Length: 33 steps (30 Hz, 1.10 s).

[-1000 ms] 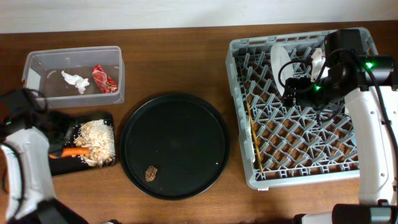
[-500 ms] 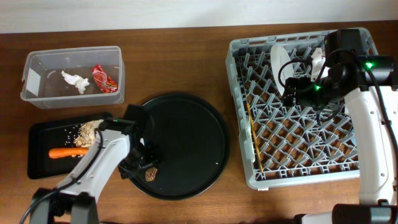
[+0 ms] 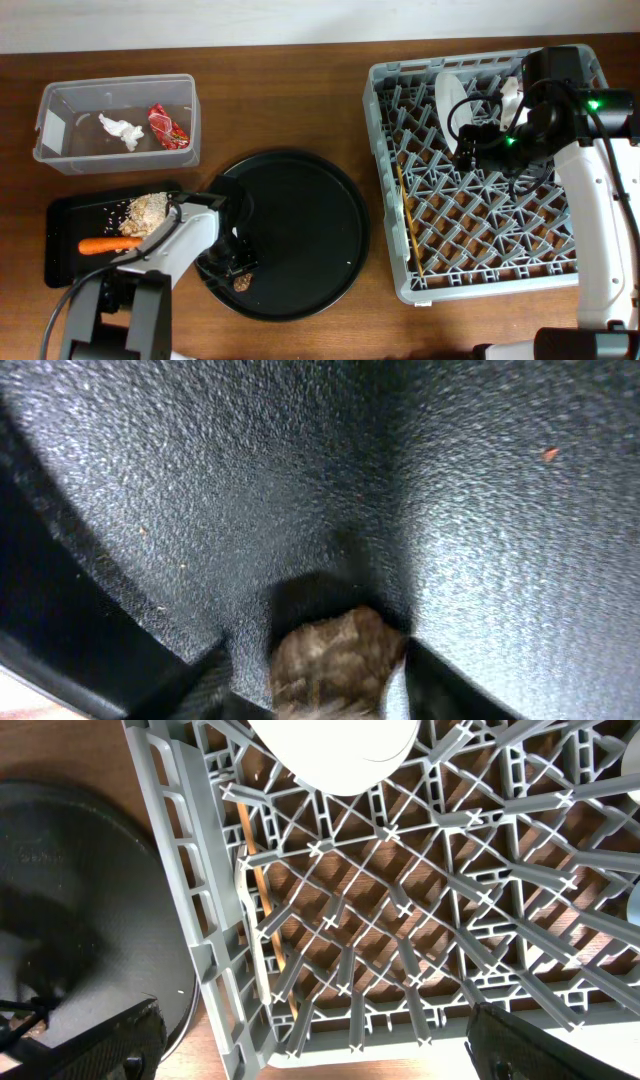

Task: Sort waste into correct bins and load items into the dishwasher rack
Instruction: 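Reach the left gripper back to the round tray and grasp the brown scrap, then carry the brown scrap left onto the black tray and release it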

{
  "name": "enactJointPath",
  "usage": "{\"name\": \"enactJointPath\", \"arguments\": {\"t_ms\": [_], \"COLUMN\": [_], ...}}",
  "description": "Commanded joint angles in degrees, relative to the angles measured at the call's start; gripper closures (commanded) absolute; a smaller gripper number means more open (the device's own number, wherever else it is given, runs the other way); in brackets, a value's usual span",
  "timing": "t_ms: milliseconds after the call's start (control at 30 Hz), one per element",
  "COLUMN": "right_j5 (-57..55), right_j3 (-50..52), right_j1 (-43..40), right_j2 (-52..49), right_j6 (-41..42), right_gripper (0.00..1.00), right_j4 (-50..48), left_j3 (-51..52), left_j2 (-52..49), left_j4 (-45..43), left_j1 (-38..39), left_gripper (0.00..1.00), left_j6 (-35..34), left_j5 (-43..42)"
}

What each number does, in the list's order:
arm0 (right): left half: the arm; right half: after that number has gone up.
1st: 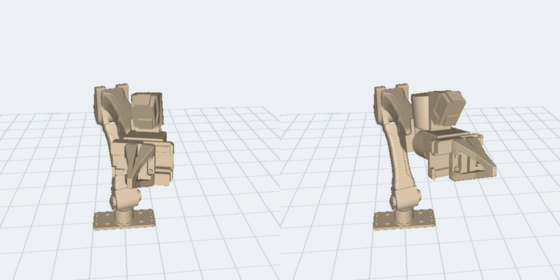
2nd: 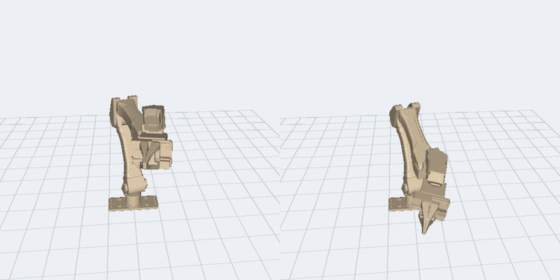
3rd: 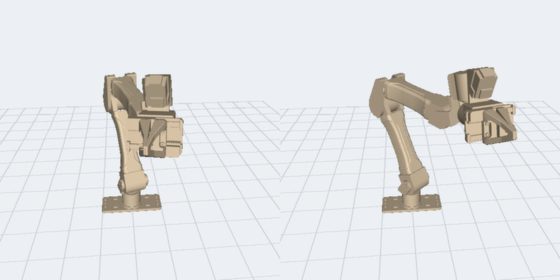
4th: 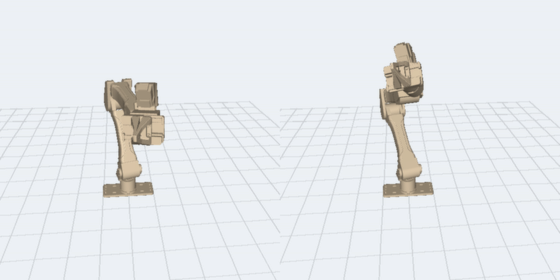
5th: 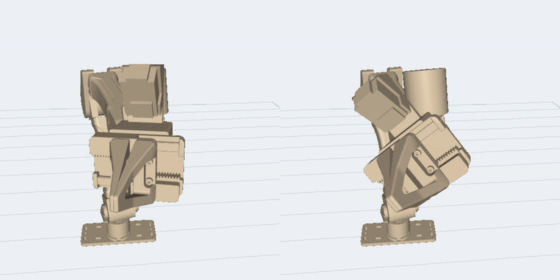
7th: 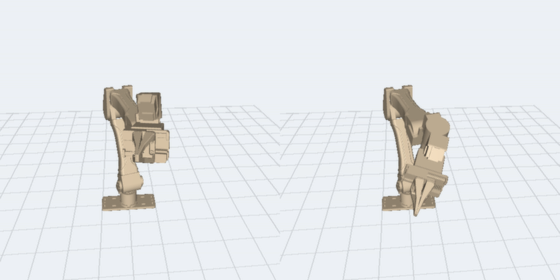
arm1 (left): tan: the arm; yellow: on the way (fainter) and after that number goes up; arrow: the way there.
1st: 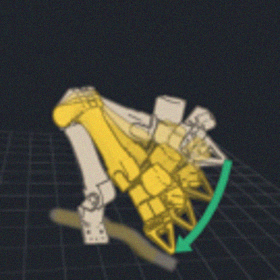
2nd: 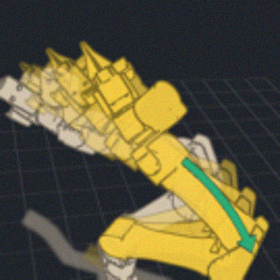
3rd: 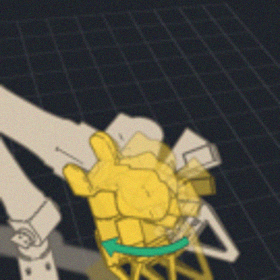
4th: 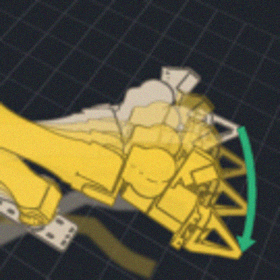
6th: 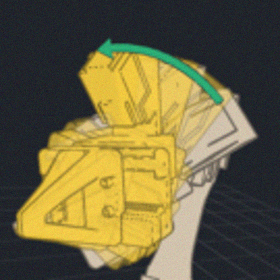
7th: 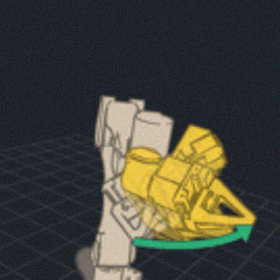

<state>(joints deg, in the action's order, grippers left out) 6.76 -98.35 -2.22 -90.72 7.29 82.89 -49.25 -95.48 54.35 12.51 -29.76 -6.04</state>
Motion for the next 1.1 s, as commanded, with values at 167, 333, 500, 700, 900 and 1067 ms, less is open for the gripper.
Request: {"name": "enactJointPath", "arguments": {"t_ms": [167, 333, 500, 700, 900, 1067], "right_j5": [0.1, 0.1, 0.1, 0.1, 0.1, 0.1], "right_j3": [0.2, 0.2, 0.2, 0.2, 0.2, 0.2], "right_j1": [-0.1, -0.1, -0.1, -0.1, -0.1, -0.1], "right_j2": [0.0, 0.0, 0.0, 0.0, 0.0, 0.0], "right_j6": [0.0, 0.0, 0.0, 0.0, 0.0, 0.0], "right_gripper": [0.01, 0.01, 0.01, 0.01, 0.02, 0.01], "right_j4": [-0.1, -0.1, 0.0, 0.0, 0.1, 0.0], "left_j3": [-0.3, -6.8, -18.4, -24.4, -24.3, -24.3], "left_j2": [-0.7, -0.6, -0.6, -0.6, -2.9, -7.9], "left_j4": [0.2, 4.0, 8.4, 4.0, -3.1, -4.7], "left_j1": [0.1, -1.2, -8.9, -25.5, -40.1, -46.7], "left_gripper": [0.84, 0.84, 0.84, 0.83, 0.83, 0.81], "left_j6": [0.1, 0.3, 3.4, 3.3, 3.3, 2.0], "left_j5": [-0.4, 0.0, 2.0, 6.9, 7.4, 7.3]}}
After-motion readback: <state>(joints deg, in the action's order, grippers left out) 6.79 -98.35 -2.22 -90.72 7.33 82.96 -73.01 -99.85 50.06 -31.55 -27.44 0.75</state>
